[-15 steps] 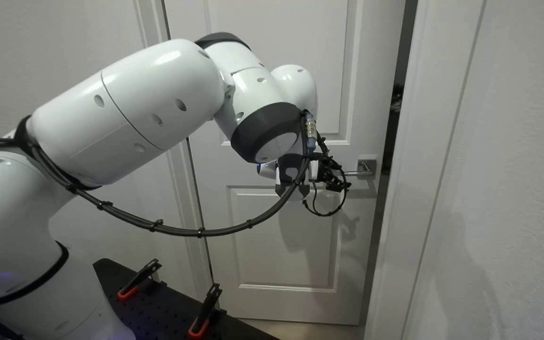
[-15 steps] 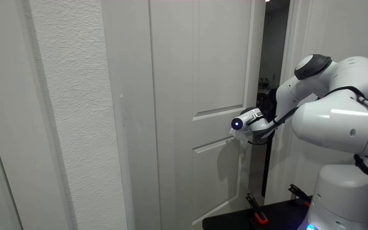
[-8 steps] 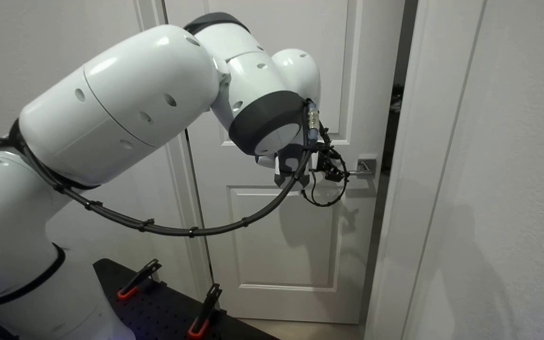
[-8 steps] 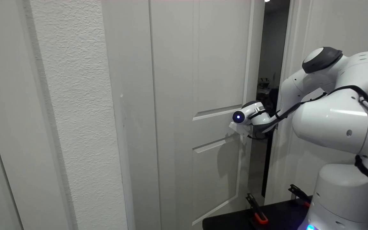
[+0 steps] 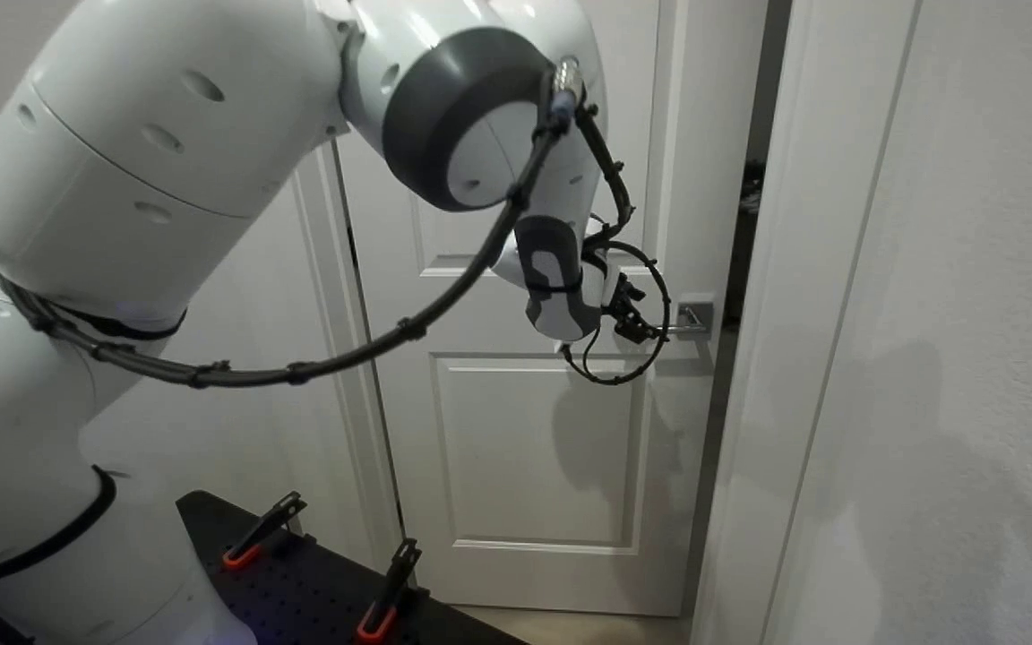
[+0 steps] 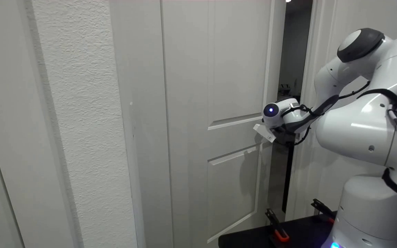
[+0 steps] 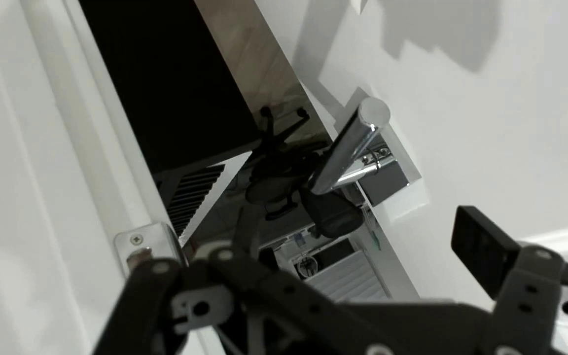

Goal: Open the door.

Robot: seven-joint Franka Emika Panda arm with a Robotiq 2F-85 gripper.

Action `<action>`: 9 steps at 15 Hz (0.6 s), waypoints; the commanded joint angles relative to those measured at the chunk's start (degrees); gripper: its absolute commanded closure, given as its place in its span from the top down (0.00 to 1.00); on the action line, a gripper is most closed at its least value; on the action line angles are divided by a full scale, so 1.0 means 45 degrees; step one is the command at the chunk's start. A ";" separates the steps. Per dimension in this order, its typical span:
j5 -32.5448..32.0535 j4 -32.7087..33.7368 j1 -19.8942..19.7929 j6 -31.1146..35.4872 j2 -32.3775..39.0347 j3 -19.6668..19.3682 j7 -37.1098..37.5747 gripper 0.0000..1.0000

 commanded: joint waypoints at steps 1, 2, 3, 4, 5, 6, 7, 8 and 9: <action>0.2080 -0.0846 0.0916 0.2123 -0.2551 -0.1594 0.0214 1.00; 0.2741 -0.0951 0.1283 0.2725 -0.3049 -0.2081 0.0073 1.00; 0.3284 -0.1074 0.1706 0.3262 -0.3476 -0.2639 0.0002 1.00; 0.3993 -0.1184 0.2200 0.3836 -0.3908 -0.3255 -0.0236 1.00; 0.4471 -0.1337 0.2753 0.4293 -0.4306 -0.3927 -0.0364 1.00; 0.5241 -0.1487 0.3386 0.4733 -0.4680 -0.4630 -0.0745 1.00; 0.5896 -0.1672 0.4052 0.5150 -0.5007 -0.5387 -0.1058 1.00; 0.6268 -0.2008 0.3050 0.4663 -0.4907 -0.4146 -0.1879 1.00; 0.6820 -0.2217 0.3328 0.4792 -0.5206 -0.4411 -0.2257 1.00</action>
